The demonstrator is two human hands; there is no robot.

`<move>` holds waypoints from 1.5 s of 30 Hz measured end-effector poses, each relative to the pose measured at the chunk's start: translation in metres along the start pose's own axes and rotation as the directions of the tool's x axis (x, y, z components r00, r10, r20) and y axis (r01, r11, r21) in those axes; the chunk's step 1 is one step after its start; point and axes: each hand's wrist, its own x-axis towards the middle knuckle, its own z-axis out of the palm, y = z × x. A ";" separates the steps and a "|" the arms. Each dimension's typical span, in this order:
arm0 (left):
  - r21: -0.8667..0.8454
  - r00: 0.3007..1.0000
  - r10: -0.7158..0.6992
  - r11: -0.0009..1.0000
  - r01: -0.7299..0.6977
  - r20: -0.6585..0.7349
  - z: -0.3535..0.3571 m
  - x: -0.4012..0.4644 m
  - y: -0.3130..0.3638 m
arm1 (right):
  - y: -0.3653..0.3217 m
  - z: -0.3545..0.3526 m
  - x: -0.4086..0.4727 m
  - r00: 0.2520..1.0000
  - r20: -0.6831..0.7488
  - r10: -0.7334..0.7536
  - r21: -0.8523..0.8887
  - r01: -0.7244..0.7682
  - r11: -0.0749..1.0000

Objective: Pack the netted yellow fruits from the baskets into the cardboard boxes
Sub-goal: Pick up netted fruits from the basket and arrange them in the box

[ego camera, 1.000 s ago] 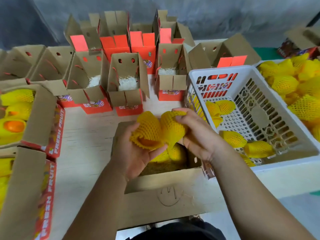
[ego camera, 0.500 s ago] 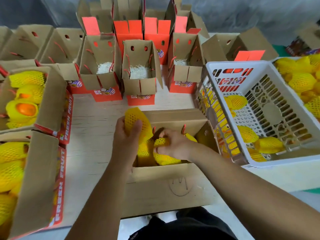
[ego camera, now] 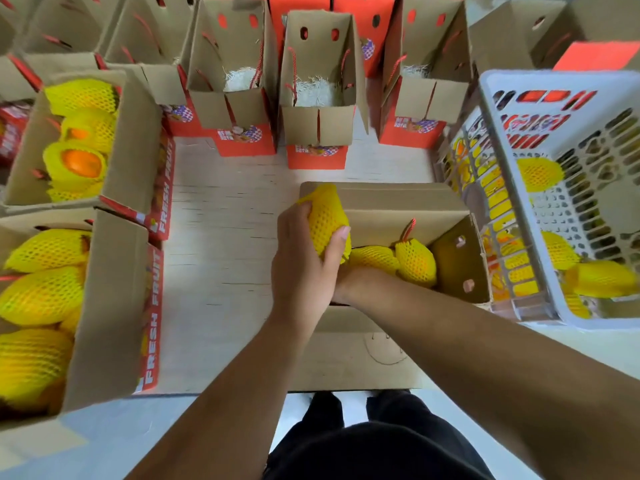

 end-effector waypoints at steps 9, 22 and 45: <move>0.248 0.979 0.139 0.953 -0.172 0.148 0.009 -0.005 0.005 | 0.082 0.003 -0.027 0.919 -0.288 -0.270 0.952 0.306 0.027; 0.344 0.948 0.195 0.898 -0.276 0.252 0.008 -0.006 -0.007 | 0.118 -0.014 -0.031 0.969 -0.248 -0.007 0.952 0.245 0.186; 0.515 0.934 0.150 0.800 -0.307 0.324 0.015 -0.002 -0.001 | 0.085 -0.013 -0.007 0.981 -0.171 -0.088 -0.017 0.086 0.996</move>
